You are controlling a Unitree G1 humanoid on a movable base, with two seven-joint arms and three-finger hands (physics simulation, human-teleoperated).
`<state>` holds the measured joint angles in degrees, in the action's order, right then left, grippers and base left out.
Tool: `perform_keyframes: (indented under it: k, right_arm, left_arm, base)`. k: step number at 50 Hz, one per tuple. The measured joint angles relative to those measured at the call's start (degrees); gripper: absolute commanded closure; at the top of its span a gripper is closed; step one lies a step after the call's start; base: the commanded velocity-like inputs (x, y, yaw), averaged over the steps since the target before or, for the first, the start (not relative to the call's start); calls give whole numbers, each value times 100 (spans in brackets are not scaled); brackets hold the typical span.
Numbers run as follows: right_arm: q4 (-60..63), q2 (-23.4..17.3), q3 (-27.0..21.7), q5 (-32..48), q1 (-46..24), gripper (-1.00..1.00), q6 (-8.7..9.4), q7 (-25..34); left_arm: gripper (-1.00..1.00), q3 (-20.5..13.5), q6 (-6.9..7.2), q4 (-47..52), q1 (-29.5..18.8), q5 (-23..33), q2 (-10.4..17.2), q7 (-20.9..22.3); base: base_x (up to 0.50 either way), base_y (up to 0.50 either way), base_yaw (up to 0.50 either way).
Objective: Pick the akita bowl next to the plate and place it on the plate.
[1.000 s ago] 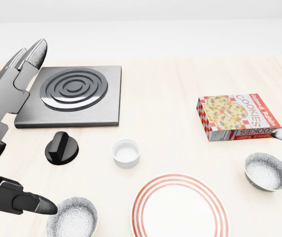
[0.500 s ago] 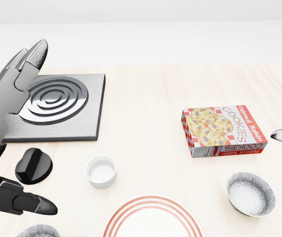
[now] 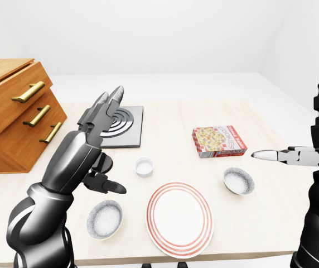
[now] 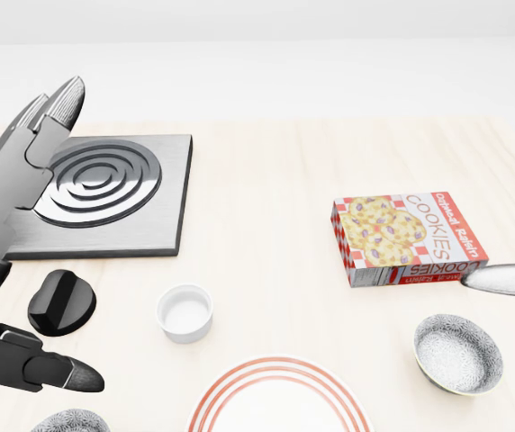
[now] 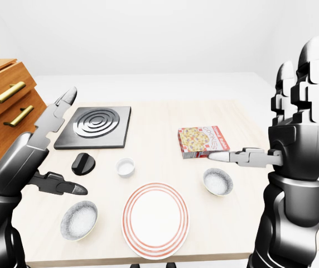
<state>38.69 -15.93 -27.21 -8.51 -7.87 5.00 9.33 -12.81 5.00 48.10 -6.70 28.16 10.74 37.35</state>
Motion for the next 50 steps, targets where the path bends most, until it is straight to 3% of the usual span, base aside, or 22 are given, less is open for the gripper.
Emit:
perform_keyframes:
  k: [11, 20, 50]
  right_arm:
    - [163, 46, -351, -370, -50, -100, 0, 44]
    - [275, -250, -590, -728, -46, -100, 0, 99]
    - [772, -195, -963, 1129, 543, -100, 0, 2165]
  left_arm:
    - [-100, 13, 0, 7, -11, 38, 1, 16]
    - [-100, 18, 0, -18, 4, 33, -11, 6]
    - [-100, 33, 0, -26, 3, 75, -14, 27]
  base:
    - [0, 0, 0]
    - [0, 0, 0]
    - [0, 0, 0]
